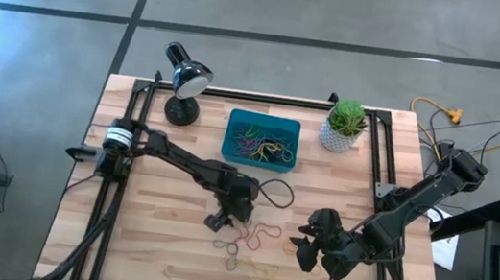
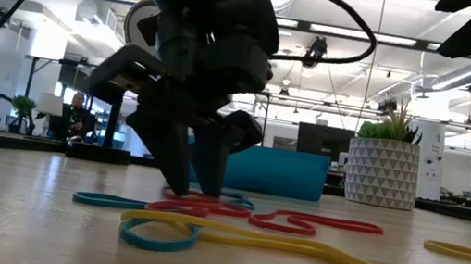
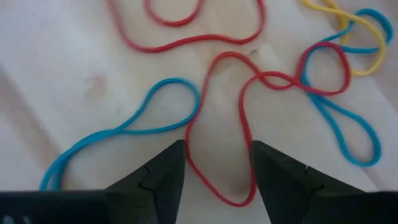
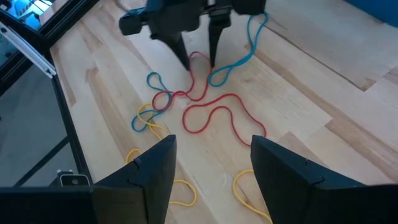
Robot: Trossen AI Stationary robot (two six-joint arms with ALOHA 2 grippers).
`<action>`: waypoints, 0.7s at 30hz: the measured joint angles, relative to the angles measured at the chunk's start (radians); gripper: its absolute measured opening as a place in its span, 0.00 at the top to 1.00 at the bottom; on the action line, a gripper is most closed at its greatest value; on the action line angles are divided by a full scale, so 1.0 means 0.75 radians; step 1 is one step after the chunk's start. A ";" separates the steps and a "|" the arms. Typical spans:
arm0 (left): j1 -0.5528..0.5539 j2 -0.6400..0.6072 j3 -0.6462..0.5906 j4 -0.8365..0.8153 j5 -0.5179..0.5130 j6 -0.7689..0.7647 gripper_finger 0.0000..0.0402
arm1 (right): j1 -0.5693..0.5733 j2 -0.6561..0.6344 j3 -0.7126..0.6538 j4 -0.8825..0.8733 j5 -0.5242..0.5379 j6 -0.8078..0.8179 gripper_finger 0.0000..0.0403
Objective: Pick and place rubber bands into bin
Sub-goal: Put the left red rubber band into the blue bin
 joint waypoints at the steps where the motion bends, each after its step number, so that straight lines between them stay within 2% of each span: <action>1: -0.010 0.000 -0.002 0.005 -0.001 0.001 0.58 | 0.000 0.000 -0.001 0.000 0.000 0.000 0.52; 11: -0.094 -0.004 -0.104 0.063 0.004 0.039 0.58 | 0.000 0.000 -0.003 -0.001 -0.001 -0.024 0.52; 21: -0.163 -0.002 -0.130 0.089 0.023 0.035 0.58 | 0.000 0.000 -0.003 0.000 -0.010 -0.035 0.52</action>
